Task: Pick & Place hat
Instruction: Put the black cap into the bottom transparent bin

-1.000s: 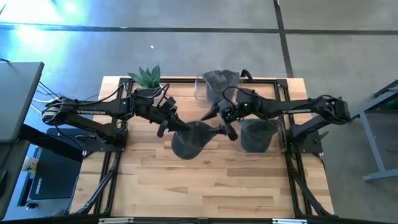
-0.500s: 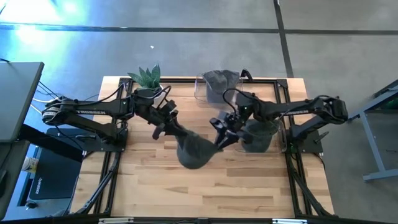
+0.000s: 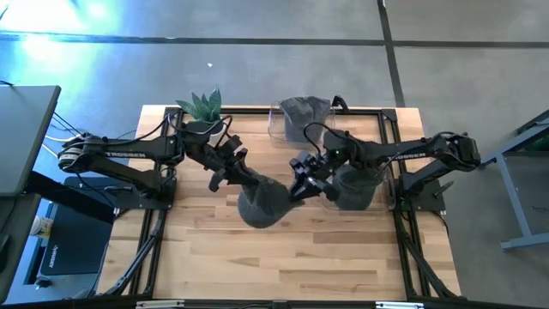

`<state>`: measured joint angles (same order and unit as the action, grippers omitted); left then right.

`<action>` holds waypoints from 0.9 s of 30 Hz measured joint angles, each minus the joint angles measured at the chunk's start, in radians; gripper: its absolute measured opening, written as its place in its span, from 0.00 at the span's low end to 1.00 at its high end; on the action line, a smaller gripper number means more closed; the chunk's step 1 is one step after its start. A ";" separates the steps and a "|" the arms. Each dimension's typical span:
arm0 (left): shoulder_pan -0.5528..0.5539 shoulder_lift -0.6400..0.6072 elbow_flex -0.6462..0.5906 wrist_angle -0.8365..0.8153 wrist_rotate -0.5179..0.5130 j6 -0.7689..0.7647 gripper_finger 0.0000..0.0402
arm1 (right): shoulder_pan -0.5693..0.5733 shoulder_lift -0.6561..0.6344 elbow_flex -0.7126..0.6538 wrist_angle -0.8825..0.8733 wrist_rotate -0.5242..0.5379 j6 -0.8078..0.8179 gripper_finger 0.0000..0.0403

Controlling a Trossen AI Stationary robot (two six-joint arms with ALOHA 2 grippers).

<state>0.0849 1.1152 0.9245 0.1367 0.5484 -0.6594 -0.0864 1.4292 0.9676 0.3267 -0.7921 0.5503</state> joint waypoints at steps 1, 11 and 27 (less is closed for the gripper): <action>0.000 0.000 0.000 -0.001 0.000 0.000 0.00 | -0.009 0.000 0.000 -0.002 0.007 0.000 0.33; 0.000 0.002 0.000 -0.007 0.010 0.033 0.00 | -0.013 0.042 0.000 0.165 0.186 -0.143 0.73; 0.000 0.004 0.000 -0.026 0.025 0.026 0.00 | 0.039 0.064 0.000 0.209 -0.135 0.010 0.27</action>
<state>0.0849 1.1193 0.9241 0.1103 0.5738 -0.6331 -0.0472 1.4937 0.9676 0.5359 -0.9270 0.5600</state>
